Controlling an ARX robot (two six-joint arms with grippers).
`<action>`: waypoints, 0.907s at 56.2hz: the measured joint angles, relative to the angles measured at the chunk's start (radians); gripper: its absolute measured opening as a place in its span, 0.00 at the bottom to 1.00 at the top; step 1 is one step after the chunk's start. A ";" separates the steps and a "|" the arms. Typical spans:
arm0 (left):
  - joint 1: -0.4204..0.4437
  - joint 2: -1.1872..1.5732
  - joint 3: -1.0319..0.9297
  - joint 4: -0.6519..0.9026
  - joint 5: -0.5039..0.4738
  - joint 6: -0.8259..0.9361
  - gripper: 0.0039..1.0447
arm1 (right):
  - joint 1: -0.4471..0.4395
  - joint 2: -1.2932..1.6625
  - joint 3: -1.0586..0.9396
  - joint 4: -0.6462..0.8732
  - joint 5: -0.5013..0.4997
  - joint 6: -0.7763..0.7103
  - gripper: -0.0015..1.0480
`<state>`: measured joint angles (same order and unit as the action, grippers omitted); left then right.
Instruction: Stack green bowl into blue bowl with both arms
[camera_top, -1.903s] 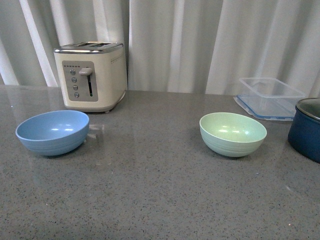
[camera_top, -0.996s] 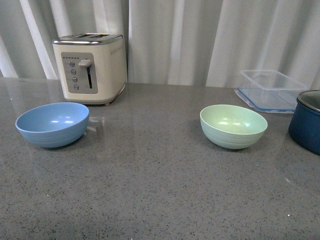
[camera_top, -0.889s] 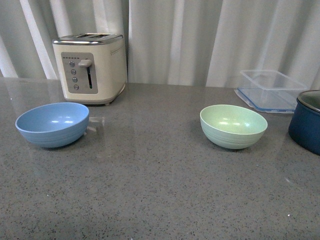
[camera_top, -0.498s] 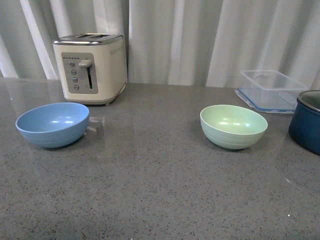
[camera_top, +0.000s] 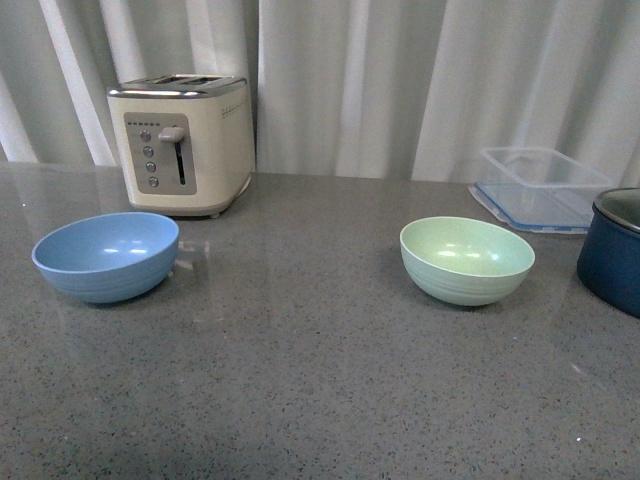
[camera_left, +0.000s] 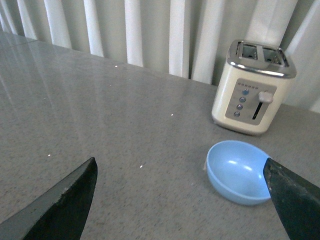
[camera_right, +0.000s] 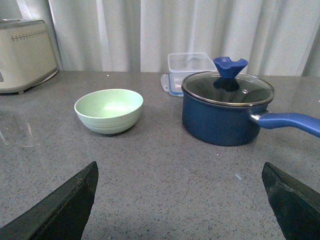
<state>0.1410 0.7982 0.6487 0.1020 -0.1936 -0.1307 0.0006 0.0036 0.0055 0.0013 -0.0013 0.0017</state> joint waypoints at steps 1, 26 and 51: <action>0.002 0.023 0.028 -0.014 0.017 -0.017 0.94 | 0.000 0.000 0.000 0.000 0.000 0.000 0.90; -0.037 0.605 0.483 -0.275 0.174 -0.301 0.94 | 0.000 0.000 0.000 0.000 0.000 0.000 0.90; -0.053 0.905 0.627 -0.306 0.148 -0.346 0.94 | 0.000 0.000 0.000 0.000 0.000 0.000 0.90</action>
<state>0.0879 1.7035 1.2755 -0.2035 -0.0452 -0.4763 0.0006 0.0036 0.0055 0.0013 -0.0017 0.0017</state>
